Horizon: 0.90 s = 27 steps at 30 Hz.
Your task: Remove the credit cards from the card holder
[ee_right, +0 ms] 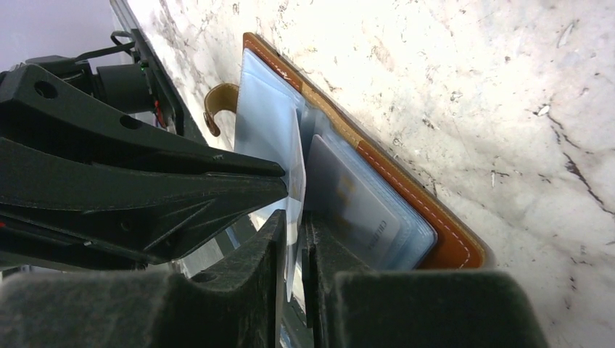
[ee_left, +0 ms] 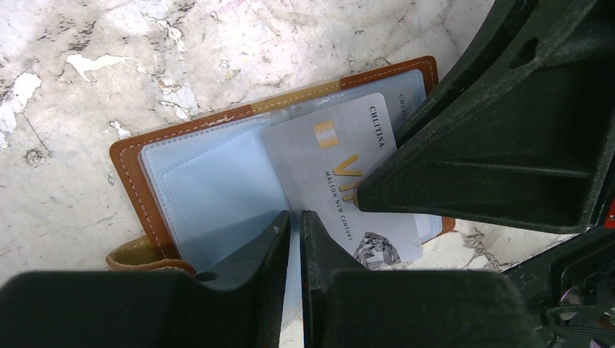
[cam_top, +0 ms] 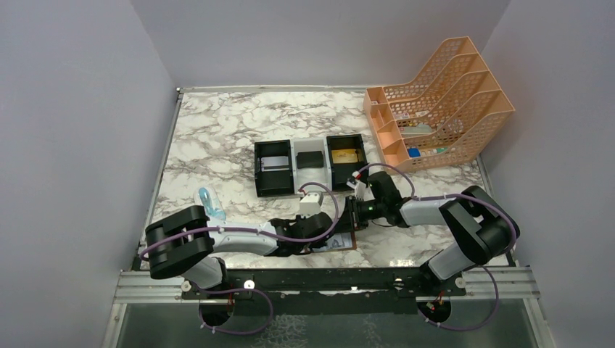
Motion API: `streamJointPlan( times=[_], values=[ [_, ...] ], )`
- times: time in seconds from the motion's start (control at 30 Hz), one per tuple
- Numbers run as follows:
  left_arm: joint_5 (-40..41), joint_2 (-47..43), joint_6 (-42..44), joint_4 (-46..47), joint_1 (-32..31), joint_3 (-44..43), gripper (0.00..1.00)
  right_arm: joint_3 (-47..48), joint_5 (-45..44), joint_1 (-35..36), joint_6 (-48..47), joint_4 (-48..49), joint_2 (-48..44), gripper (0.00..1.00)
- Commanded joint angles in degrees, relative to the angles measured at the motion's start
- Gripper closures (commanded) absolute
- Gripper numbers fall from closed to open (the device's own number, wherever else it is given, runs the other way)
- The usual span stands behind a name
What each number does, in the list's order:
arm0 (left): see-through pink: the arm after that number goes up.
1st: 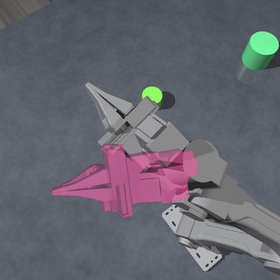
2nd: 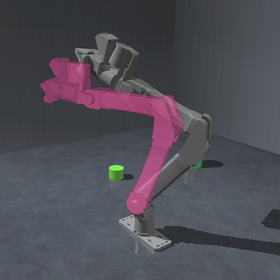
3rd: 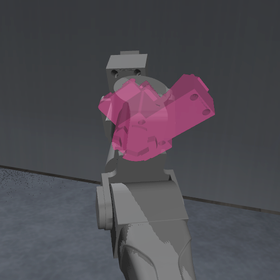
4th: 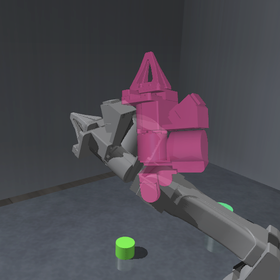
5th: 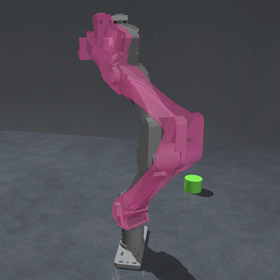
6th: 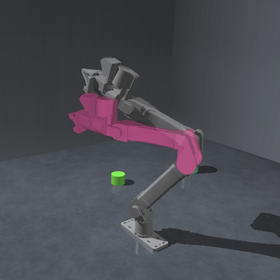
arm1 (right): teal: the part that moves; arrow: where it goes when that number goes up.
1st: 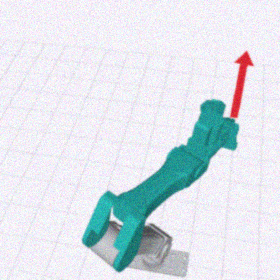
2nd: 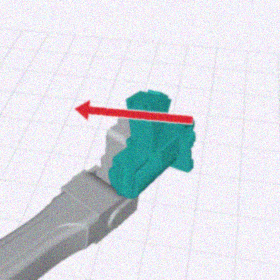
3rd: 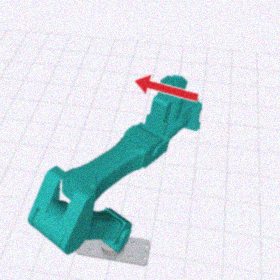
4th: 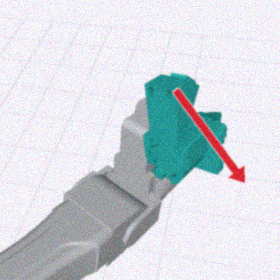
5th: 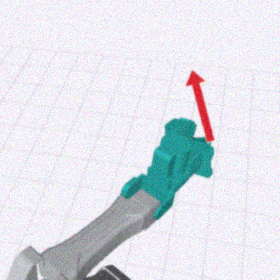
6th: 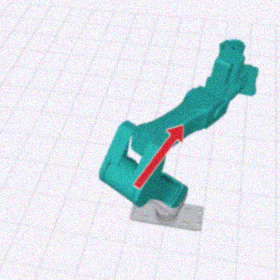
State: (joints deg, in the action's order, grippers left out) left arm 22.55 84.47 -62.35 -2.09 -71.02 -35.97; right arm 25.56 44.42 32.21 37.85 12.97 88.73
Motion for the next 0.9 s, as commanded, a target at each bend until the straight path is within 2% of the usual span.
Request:
streamJointPlan(
  times=[0.0,0.23,0.37,0.43,0.73,0.87],
  values=[
    [1.39,-0.59,-0.29,-2.71,-0.43,1.42,0.85,1.13,-0.53,0.87,-1.08,0.57,0.45,0.87],
    [1.85,-1.79,-0.53,-2.74,-0.46,1.77,0.85,1.80,-2.69,2.63,-2.24,-1.58,0.47,0.89],
    [1.98,-2.41,-0.65,-2.73,-0.45,2.10,0.85,1.17,-5.35,2.94,-1.38,-1.91,-0.80,0.98],
    [2.10,-2.71,-0.76,-2.91,-0.52,2.29,0.85,1.27,-7.30,2.94,-1.77,-3.43,-2.28,0.99],
    [3.38,-6.10,-1.13,-4.98,-0.47,3.10,0.84,3.89,-24.80,2.95,-5.50,-19.34,-19.84,0.99],
    [3.54,-8.22,0.02,-5.94,-0.44,2.57,0.78,4.28,-26.29,2.93,-6.70,-22.27,-26.00,0.99]
  ],
)
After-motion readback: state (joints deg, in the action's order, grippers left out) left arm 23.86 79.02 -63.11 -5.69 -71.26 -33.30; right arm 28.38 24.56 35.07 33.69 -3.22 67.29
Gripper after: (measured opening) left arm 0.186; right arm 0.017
